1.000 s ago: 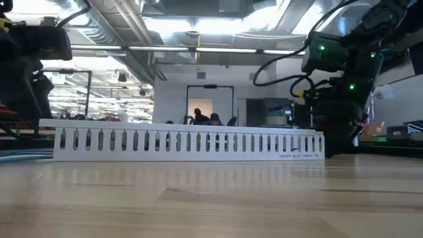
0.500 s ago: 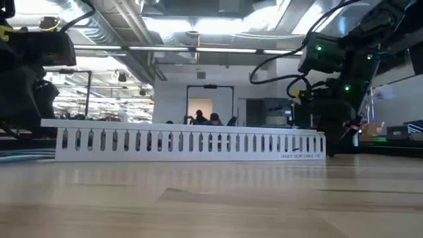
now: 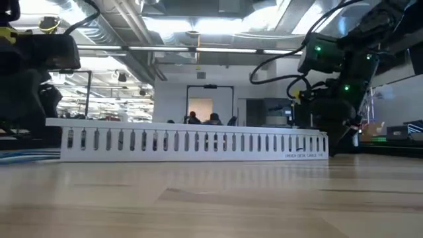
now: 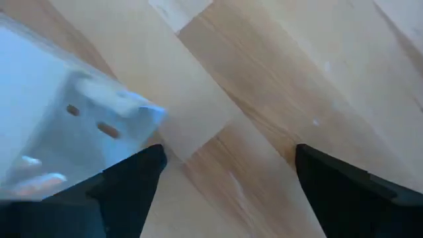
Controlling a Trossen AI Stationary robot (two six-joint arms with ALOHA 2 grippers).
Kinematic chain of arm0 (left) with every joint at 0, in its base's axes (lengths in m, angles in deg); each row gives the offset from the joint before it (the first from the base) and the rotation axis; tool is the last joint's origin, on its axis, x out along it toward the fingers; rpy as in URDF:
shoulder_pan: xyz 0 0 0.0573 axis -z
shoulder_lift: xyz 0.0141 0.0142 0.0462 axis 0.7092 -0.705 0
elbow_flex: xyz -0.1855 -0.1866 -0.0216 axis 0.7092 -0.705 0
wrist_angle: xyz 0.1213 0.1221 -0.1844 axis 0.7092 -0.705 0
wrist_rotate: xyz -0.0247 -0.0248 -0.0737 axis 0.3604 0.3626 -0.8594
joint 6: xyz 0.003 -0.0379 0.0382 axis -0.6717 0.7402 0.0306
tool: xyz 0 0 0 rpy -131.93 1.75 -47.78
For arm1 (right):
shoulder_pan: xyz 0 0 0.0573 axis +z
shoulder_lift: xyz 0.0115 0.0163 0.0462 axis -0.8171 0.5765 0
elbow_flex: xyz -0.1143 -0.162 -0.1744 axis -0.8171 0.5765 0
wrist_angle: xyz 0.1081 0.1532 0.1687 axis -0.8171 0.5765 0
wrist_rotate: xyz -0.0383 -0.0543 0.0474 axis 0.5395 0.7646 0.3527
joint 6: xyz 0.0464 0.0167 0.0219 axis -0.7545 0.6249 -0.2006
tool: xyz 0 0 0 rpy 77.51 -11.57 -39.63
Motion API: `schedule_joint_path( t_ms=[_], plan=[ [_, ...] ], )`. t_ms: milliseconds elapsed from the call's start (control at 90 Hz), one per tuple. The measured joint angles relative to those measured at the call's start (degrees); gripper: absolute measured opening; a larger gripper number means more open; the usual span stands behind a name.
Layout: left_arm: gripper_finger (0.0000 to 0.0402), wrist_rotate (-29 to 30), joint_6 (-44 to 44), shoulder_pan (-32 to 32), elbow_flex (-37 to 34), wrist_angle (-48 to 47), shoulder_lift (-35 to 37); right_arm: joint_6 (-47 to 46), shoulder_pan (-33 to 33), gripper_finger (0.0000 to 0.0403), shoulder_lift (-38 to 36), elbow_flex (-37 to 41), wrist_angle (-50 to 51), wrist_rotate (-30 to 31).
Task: Ziptie cables
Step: Close the white cable duct
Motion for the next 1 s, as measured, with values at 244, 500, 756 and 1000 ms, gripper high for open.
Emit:
schedule_joint_path(
  t_ms=[244, 500, 756, 1000],
  plan=[
    [0.0237, -1.8, -6.6, -4.3, -0.1, 2.8, -0.1, -2.0, 0.0, 0.0330, 0.1, -0.6, -0.7, 0.1],
    [0.0237, -6.0, -6.7, -5.7, 1.5, -0.3, 0.3, -0.8, 0.0, 0.0330, 0.2, -2.4, 4.2, 0.9],
    [0.0237, -7.1, -4.4, -2.8, 6.9, -11.9, 3.9, 3.1, 0.1, 0.0330, 0.2, -2.7, 5.4, 0.1],
    [0.0237, -7.8, -2.5, -2.4, 10.5, -13.9, 8.5, 5.4, 0.9, 0.0330, 0.2, -2.6, 1.2, -5.1]
  ],
)
